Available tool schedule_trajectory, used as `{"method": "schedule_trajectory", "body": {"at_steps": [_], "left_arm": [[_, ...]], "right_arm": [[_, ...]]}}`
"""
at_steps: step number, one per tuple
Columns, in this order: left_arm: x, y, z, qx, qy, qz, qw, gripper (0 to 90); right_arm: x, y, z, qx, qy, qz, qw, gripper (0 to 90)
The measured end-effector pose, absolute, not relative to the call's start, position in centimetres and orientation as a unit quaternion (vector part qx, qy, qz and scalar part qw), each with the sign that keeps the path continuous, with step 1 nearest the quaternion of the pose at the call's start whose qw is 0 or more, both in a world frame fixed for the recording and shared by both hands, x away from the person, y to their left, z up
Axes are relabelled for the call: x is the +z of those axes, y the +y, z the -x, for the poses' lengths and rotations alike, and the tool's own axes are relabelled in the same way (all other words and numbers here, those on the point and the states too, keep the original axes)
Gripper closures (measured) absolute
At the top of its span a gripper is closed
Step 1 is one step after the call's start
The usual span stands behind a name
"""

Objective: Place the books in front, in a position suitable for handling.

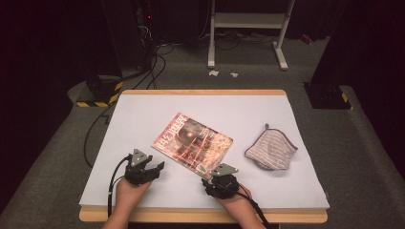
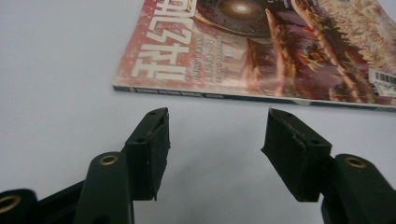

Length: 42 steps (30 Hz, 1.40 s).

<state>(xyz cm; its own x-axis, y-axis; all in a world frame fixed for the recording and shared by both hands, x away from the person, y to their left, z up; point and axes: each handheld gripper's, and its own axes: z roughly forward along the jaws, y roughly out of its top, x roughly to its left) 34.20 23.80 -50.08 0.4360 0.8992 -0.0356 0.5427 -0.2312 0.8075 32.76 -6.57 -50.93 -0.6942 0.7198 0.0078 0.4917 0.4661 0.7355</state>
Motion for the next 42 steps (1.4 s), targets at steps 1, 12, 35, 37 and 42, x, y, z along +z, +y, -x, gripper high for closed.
{"method": "schedule_trajectory", "body": {"at_steps": [1,12,35,37,42], "left_arm": [[-50.1,23.9,-34.1,0.227,0.481,-0.750,0.393,40.5],[-50.0,24.2,-33.2,0.236,0.483,-0.748,0.390,39.9],[-50.5,23.0,-33.5,0.222,0.469,-0.760,0.391,36.4],[-50.5,23.1,-33.5,0.222,0.469,-0.760,0.391,36.0],[-50.5,23.0,-33.6,0.221,0.469,-0.761,0.390,35.7]], "right_arm": [[-50.9,-6.1,-32.7,0.371,0.845,-0.355,0.150,48.3],[-51.0,-1.5,-32.6,0.376,0.868,-0.292,0.137,47.3],[-49.1,-9.2,-43.1,0.363,0.799,-0.426,0.219,37.7],[-49.7,-9.2,-43.6,0.360,0.801,-0.434,0.201,37.6],[-50.5,-8.7,-43.2,0.363,0.806,-0.430,0.183,37.3]]}}
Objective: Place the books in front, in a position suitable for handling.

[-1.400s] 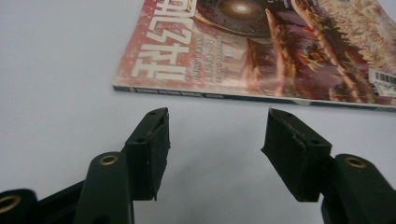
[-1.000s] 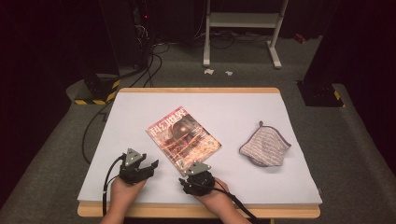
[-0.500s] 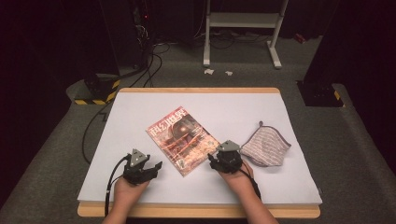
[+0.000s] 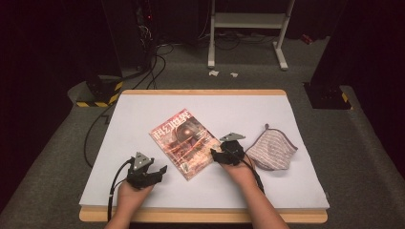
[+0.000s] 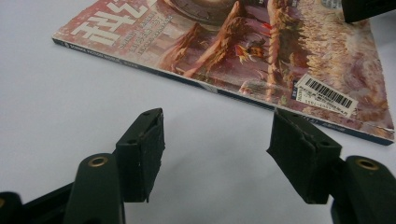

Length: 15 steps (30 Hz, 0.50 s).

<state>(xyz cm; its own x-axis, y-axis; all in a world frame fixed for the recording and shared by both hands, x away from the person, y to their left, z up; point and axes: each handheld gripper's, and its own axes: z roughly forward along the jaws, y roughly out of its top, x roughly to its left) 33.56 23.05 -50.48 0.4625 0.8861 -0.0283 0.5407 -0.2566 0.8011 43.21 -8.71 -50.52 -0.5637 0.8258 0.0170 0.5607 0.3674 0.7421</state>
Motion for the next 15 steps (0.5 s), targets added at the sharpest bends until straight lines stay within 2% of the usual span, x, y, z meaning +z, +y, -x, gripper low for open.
{"method": "schedule_trajectory", "body": {"at_steps": [6,15], "left_arm": [[-50.5,23.3,-33.6,0.219,0.473,-0.759,0.390,36.2],[-50.6,24.1,-33.9,0.214,0.486,-0.753,0.389,36.1]], "right_arm": [[-50.6,-8.4,-41.7,0.366,0.812,-0.418,0.180,38.1],[-50.8,-6.2,-36.7,0.382,0.833,-0.366,0.160,39.4]]}}
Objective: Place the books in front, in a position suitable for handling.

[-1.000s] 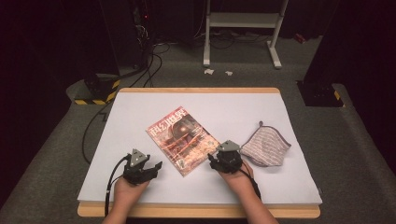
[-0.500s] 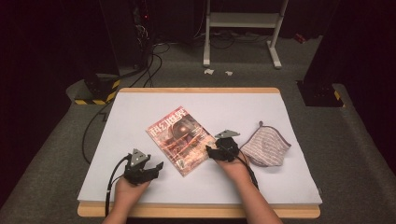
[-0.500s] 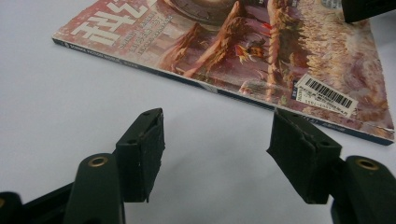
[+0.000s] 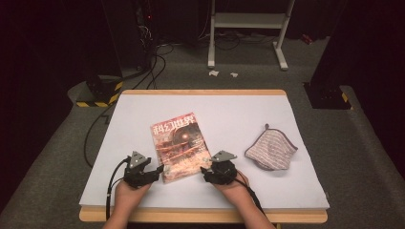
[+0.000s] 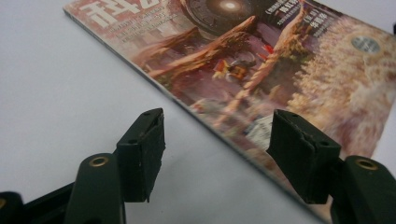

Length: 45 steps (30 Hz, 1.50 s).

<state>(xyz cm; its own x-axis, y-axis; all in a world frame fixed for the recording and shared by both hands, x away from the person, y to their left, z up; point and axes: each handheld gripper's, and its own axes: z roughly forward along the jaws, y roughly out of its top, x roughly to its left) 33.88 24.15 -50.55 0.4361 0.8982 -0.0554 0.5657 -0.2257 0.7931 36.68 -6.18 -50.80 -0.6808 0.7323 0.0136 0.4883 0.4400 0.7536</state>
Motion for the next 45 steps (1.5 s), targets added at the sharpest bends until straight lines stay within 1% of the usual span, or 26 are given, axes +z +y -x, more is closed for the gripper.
{"method": "schedule_trajectory", "body": {"at_steps": [4,8,12,14,18,20,27,35,40,45], "left_arm": [[-50.8,24.4,-34.2,0.213,0.498,-0.753,0.375,36.3],[-50.9,24.8,-34.4,0.209,0.506,-0.751,0.369,36.0],[-50.9,24.8,-34.6,0.198,0.509,-0.750,0.372,36.2],[-51.0,25.0,-34.9,0.184,0.516,-0.747,0.376,35.7],[-50.9,24.8,-35.0,0.182,0.511,-0.752,0.374,34.0],[-50.9,24.7,-35.0,0.184,0.509,-0.754,0.372,32.0],[-50.9,24.6,-35.0,0.185,0.506,-0.757,0.370,31.8],[-50.9,24.3,-35.0,0.190,0.502,-0.759,0.369,32.2],[-50.8,23.3,-34.9,0.207,0.484,-0.770,0.359,32.8],[-50.8,22.8,-35.0,0.207,0.480,-0.773,0.360,33.2]], "right_arm": [[-50.8,-4.4,-34.8,0.398,0.844,-0.331,0.139,40.4],[-50.5,-3.4,-34.0,0.402,0.851,-0.307,0.143,41.2],[-50.1,-4.2,-34.3,0.411,0.843,-0.318,0.142,40.5],[-50.0,-4.6,-34.4,0.413,0.838,-0.325,0.144,40.5],[-50.1,-4.9,-34.8,0.410,0.836,-0.333,0.151,40.2],[-50.2,-4.9,-34.8,0.413,0.835,-0.332,0.146,39.1],[-50.1,-5.0,-35.2,0.418,0.829,-0.338,0.157,35.6],[-50.1,-5.0,-35.7,0.417,0.825,-0.344,0.163,35.6],[-50.2,-5.0,-36.0,0.407,0.827,-0.354,0.159,35.3],[-50.2,-5.3,-36.2,0.403,0.825,-0.363,0.158,34.8]]}}
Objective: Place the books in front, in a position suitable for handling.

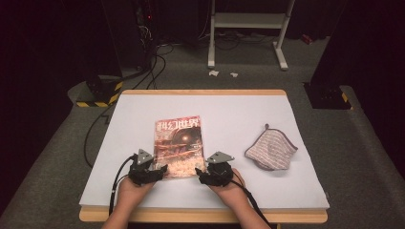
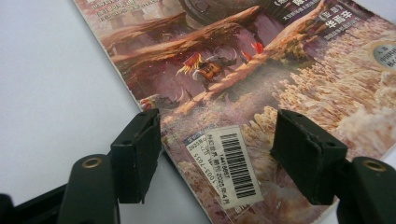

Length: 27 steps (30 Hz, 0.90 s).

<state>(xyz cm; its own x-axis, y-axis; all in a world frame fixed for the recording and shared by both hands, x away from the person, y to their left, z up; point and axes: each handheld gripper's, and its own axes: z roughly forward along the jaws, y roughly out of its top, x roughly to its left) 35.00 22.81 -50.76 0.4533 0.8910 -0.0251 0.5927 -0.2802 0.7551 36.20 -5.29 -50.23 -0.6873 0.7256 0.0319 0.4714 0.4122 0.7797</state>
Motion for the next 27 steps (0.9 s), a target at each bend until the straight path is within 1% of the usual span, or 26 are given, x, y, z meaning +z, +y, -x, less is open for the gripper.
{"method": "schedule_trajectory", "body": {"at_steps": [5,7,10,20,27], "left_arm": [[-50.7,22.9,-35.1,0.203,0.479,-0.774,0.361,33.8],[-50.7,23.1,-35.3,0.196,0.486,-0.770,0.363,36.0],[-50.9,23.5,-35.8,0.178,0.503,-0.760,0.371,31.9],[-50.9,23.3,-35.9,0.174,0.491,-0.767,0.373,32.7],[-50.9,22.5,-36.0,0.174,0.476,-0.776,0.376,32.9]], "right_arm": [[-50.2,-5.6,-36.3,0.402,0.824,-0.367,0.156,34.4],[-50.3,-5.6,-36.3,0.403,0.824,-0.370,0.149,34.2],[-50.3,-5.6,-36.2,0.404,0.824,-0.370,0.145,34.2],[-50.1,-6.0,-36.2,0.408,0.819,-0.377,0.143,34.3],[-50.0,-6.7,-36.5,0.407,0.814,-0.388,0.146,34.5]]}}
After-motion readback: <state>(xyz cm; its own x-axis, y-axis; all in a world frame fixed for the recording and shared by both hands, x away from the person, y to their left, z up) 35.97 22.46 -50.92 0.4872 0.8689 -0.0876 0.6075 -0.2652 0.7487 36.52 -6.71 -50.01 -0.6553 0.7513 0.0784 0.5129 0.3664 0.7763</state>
